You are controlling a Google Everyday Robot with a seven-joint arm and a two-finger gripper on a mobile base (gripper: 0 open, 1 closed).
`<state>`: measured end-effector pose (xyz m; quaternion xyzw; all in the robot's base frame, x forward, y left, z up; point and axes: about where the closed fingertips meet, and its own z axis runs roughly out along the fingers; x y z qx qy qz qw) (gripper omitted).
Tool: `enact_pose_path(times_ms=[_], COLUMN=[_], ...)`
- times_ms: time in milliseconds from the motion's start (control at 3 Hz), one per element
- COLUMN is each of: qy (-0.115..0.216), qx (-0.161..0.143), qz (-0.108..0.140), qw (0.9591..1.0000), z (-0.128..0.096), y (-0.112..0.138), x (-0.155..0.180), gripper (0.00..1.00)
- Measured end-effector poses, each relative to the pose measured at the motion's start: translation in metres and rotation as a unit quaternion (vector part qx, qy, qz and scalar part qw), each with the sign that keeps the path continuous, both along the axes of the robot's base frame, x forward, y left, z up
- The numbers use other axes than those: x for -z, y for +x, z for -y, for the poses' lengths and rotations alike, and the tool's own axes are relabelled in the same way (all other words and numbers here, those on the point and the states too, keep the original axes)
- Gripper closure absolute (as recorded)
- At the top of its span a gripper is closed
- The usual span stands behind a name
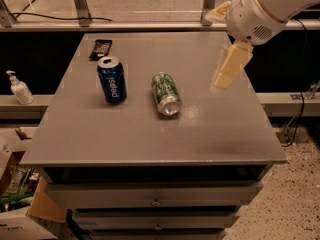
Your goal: Knock pepsi can over
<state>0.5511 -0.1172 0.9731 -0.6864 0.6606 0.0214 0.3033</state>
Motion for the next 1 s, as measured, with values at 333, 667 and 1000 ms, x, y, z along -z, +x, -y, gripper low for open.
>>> enact_pose_path(times_ms=[333,667,1000], qy=[0.015,0.052,0.1], qx=[-0.004,-0.005,0.001], qz=[0.0,-0.005,-0.015], qw=[0.9999,0.9986,0.9948], z=[-0.006,-0.024,-0.048], y=[-0.004,0.002,0.018], x=[0.008,0.023,0.038], gripper=[0.0,0.0,0.0])
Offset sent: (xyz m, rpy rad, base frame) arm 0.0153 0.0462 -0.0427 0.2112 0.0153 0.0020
